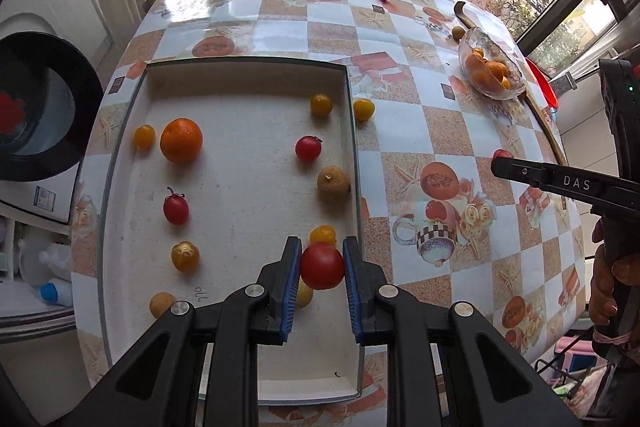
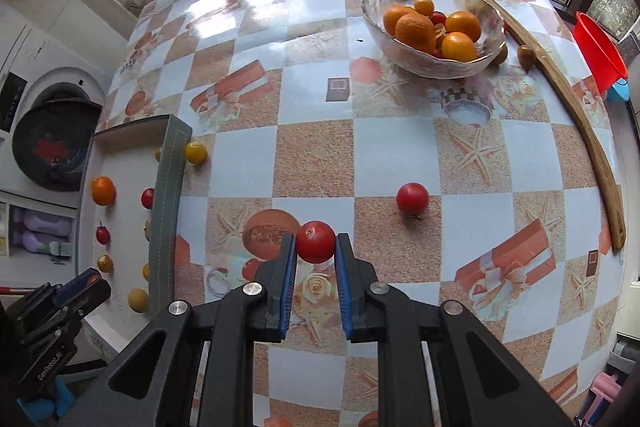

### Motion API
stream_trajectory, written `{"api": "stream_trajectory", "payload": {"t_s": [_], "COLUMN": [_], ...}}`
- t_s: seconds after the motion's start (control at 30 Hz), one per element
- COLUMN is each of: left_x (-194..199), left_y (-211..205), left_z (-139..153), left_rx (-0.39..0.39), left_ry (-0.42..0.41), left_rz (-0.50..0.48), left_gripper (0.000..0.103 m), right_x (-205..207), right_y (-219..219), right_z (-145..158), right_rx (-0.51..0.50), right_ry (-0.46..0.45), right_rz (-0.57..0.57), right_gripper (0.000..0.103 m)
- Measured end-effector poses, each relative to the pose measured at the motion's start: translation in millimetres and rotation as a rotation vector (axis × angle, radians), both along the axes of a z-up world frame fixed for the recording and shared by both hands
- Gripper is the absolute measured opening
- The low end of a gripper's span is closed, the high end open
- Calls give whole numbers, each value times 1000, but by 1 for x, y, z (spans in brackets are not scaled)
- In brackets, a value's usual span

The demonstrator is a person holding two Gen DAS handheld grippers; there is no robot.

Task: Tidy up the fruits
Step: 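Carry both red cherry tomatoes over the tray and open both tools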

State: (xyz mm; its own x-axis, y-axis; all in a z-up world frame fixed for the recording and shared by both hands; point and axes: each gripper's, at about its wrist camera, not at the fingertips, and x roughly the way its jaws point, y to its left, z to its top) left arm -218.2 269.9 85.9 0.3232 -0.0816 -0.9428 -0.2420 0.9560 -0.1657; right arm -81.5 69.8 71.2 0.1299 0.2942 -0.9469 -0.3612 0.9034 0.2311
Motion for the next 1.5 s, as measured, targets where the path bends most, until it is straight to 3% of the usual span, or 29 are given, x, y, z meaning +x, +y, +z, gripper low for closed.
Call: {"api": "stream_trajectory", "payload": {"t_s": [0.3, 0.57, 0.9, 1.33, 1.43, 1.5], "left_x": [-41, -58, -55, -48, -43, -40], "left_y": [45, 55, 46, 32, 27, 27], "left_z": [-12, -38, -63, -68, -68, -67], "left_rx": [3, -7, 11, 73, 86, 87], "left_ry": [30, 87, 138, 157, 171, 182], "left_rz": [99, 118, 94, 36, 26, 22], "left_gripper": [23, 23, 23, 24, 24, 30], "right_x": [-40, -59, -54, -45, -42, -40], "right_y": [88, 142, 189, 219, 218, 213], "right_z": [4, -7, -34, -63, -63, -61], "right_rx": [39, 18, -41, -141, -133, -115], "right_ry": [32, 68, 108, 131, 152, 169], "right_rz": [166, 273, 344, 377, 375, 355], "right_gripper": [21, 21, 21, 22, 26, 40]}}
